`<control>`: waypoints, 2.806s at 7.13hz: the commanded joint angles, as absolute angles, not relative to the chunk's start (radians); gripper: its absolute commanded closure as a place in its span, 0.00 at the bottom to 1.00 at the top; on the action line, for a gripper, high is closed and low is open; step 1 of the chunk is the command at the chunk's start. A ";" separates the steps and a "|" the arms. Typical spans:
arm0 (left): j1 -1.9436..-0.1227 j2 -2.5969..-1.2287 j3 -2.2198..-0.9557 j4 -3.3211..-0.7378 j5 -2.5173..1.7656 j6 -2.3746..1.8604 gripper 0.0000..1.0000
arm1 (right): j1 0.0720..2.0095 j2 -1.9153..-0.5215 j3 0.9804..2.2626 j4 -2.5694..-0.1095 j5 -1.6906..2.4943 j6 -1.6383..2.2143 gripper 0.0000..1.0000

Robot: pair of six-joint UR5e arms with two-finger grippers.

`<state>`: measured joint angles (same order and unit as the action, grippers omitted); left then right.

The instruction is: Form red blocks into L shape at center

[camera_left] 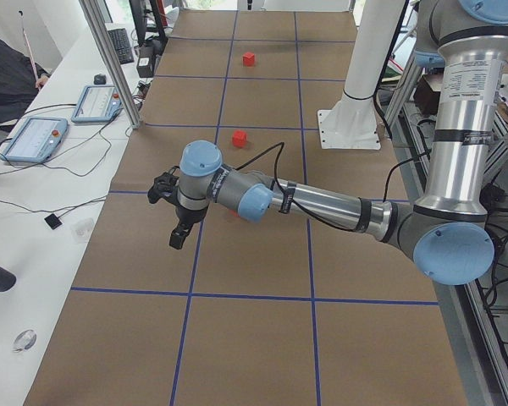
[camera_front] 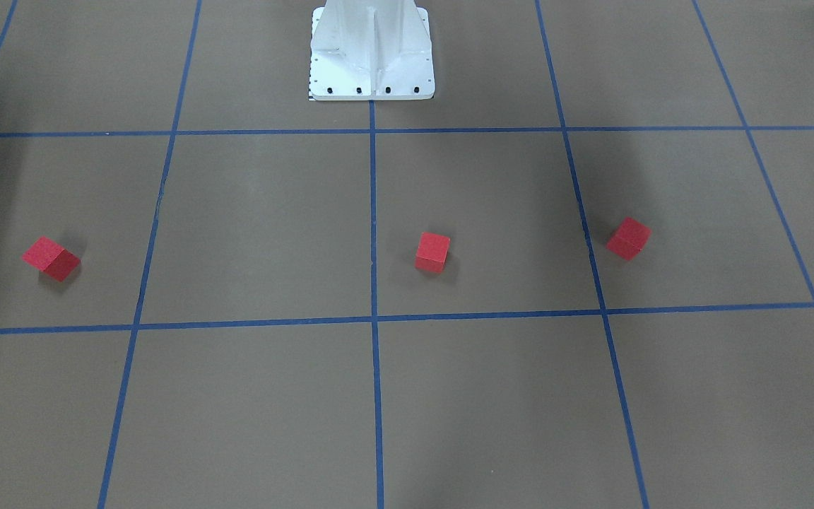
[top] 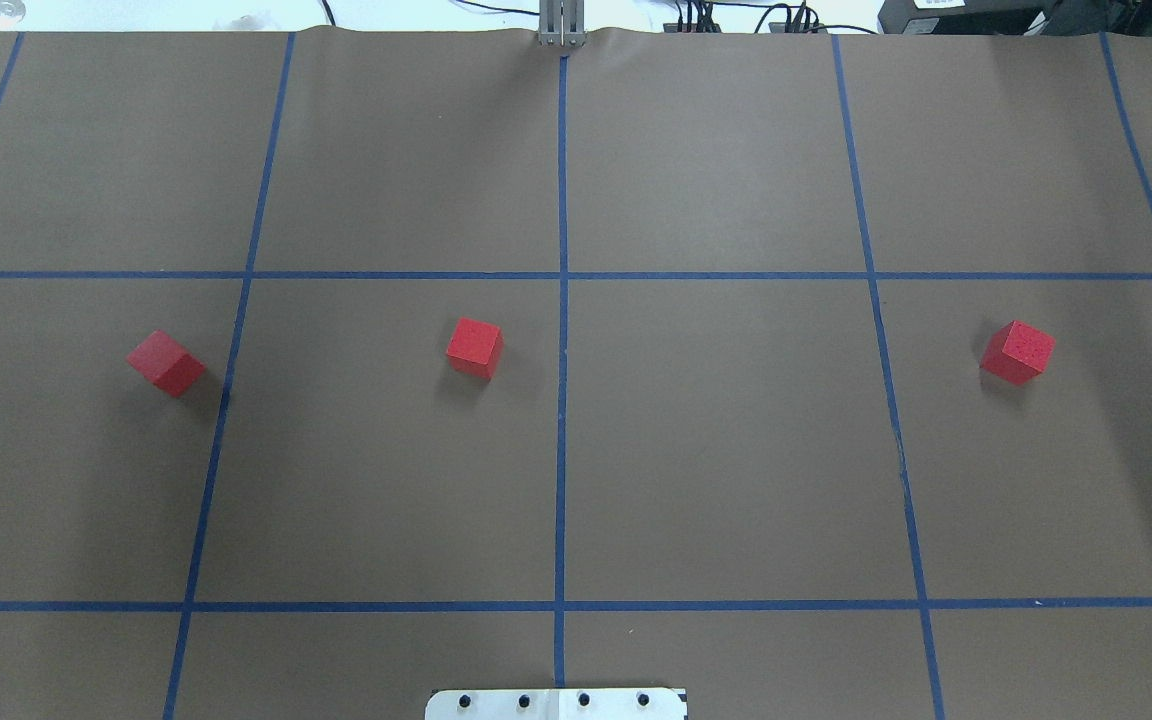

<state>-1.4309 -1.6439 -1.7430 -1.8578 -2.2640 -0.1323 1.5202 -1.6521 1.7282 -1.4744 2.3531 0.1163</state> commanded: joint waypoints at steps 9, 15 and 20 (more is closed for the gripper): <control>-0.624 -1.937 -1.944 -1.910 -1.812 -1.051 0.00 | 1.519 -1.644 1.715 -1.471 2.350 0.115 0.01; -0.518 -2.166 -1.680 -1.881 -1.683 -1.048 0.00 | 1.519 -1.644 1.712 -1.474 2.350 0.114 0.01; -0.505 -2.204 -1.603 -1.885 -1.675 -1.049 0.00 | 1.519 -1.646 1.700 -1.474 2.350 0.114 0.01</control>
